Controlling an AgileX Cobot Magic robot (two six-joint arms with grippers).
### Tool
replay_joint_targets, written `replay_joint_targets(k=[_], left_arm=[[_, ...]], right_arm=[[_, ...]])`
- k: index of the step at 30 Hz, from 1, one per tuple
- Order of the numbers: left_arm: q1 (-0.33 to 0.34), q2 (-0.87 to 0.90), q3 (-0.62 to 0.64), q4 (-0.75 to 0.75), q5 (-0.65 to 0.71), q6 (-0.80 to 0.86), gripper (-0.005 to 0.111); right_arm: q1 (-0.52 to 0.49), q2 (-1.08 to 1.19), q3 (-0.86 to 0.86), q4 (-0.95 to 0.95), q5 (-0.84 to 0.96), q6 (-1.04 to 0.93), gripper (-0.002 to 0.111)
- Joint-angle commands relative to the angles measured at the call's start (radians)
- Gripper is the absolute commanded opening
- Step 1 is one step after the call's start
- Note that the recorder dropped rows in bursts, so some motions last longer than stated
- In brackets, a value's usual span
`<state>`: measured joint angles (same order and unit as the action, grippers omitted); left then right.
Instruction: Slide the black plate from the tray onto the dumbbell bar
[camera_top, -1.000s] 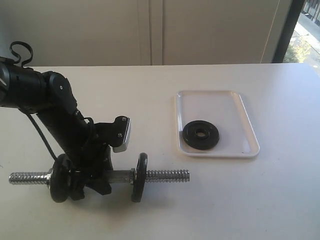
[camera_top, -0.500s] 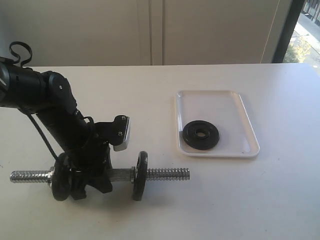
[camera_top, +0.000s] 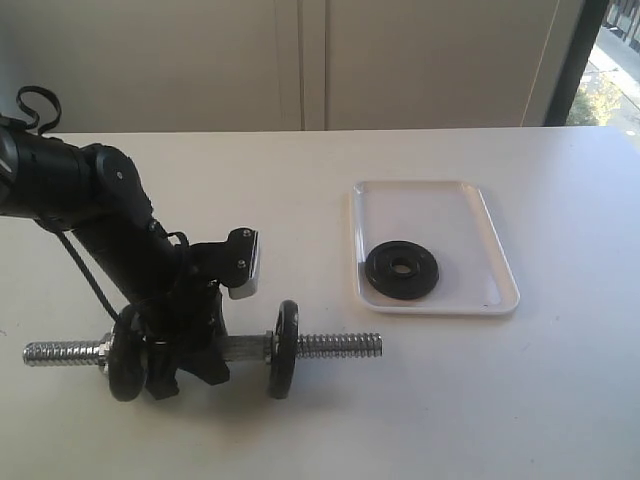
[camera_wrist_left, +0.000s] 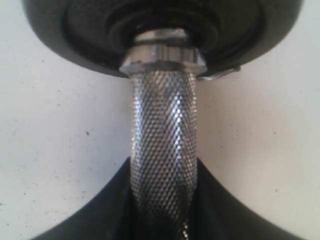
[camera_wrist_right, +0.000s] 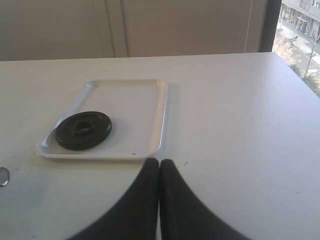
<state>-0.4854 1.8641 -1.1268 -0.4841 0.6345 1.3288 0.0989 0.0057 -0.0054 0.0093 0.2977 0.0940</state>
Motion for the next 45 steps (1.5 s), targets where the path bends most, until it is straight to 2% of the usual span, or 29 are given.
replay_joint_targets(k=[1, 15, 28, 31, 45], left_arm=[[-0.004, -0.042, -0.001, -0.084, -0.003, 0.001, 0.0], [-0.004, -0.168, -0.001, -0.099, 0.069, 0.001, 0.0], [-0.004, -0.177, -0.001, -0.099, 0.133, 0.001, 0.0], [-0.004, -0.177, -0.001, -0.099, 0.144, 0.001, 0.0], [-0.004, -0.177, -0.001, -0.099, 0.144, 0.001, 0.0]], right_arm=[[0.0, -0.006, 0.005, -0.002, -0.008, 0.005, 0.0], [0.0, -0.006, 0.005, -0.004, -0.008, 0.004, 0.0], [0.0, -0.006, 0.005, -0.001, -0.026, 0.007, 0.0], [0.0, -0.006, 0.005, 0.06, -0.116, 0.042, 0.0], [0.0, -0.006, 0.005, 0.067, -0.72, 0.097, 0.0]])
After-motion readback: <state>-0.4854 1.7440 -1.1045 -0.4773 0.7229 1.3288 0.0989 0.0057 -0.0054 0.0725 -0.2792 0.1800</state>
